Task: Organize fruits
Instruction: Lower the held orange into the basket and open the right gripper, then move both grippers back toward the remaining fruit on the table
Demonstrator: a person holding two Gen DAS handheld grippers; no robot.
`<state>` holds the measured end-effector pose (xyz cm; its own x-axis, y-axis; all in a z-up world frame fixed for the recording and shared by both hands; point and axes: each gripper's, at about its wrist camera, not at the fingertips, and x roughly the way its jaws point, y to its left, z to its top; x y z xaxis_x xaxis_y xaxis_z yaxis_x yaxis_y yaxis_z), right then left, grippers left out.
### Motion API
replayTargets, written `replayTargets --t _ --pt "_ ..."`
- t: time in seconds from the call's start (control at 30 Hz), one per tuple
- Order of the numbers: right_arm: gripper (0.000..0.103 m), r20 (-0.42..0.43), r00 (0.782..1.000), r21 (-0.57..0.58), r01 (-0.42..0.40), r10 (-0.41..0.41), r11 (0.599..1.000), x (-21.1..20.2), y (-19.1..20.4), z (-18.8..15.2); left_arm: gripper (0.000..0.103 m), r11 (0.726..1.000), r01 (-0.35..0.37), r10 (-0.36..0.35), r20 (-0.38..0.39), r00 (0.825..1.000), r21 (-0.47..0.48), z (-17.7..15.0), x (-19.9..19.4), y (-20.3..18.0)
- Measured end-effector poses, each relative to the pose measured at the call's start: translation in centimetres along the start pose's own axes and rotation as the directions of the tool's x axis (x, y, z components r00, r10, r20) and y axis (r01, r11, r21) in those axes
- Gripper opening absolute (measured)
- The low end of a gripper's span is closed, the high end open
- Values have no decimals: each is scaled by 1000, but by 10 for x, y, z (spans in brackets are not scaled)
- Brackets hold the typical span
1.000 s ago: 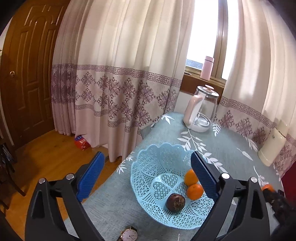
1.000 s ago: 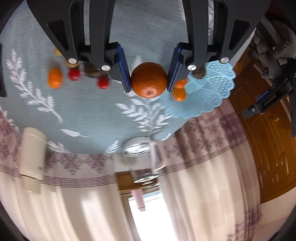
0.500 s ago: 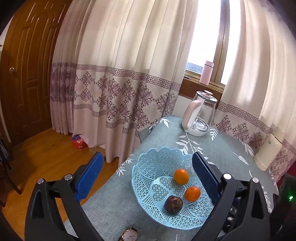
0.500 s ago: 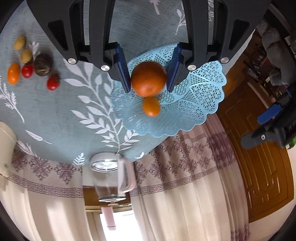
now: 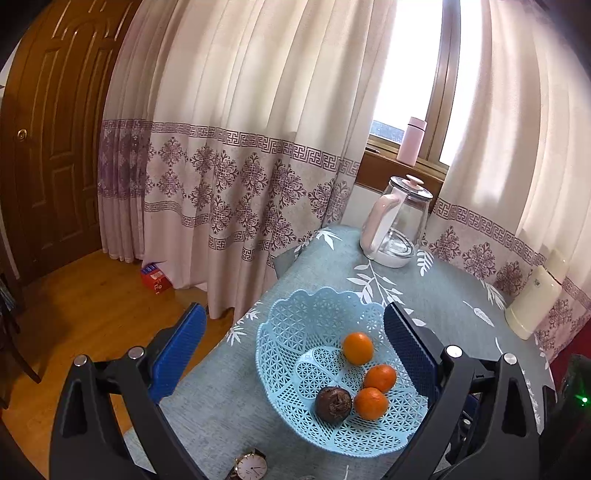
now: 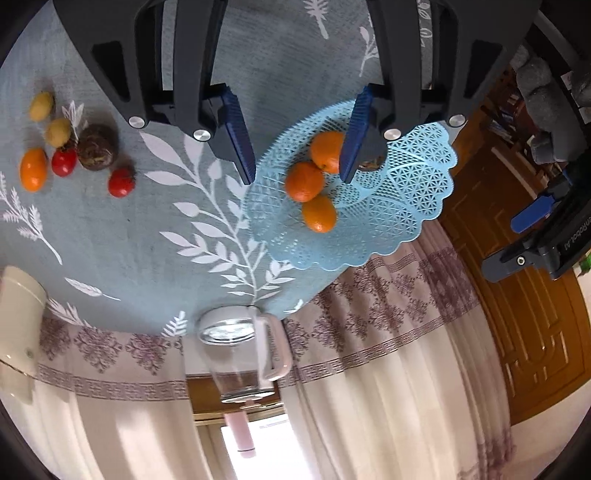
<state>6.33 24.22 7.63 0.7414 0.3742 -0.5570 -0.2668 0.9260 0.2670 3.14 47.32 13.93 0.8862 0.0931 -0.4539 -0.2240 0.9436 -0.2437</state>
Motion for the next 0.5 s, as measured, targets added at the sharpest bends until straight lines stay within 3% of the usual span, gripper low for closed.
replayTargets --t 0.4,0.5 --pt "49 -2 999 55 50 -49 997 -13 -26 -10 99 999 36 -36 -9 999 24 -3 -2 -14" --pt "54 5 998 82 68 -68 994 -18 -36 -11 99 999 43 -43 -14 999 28 -5 -2 -17"
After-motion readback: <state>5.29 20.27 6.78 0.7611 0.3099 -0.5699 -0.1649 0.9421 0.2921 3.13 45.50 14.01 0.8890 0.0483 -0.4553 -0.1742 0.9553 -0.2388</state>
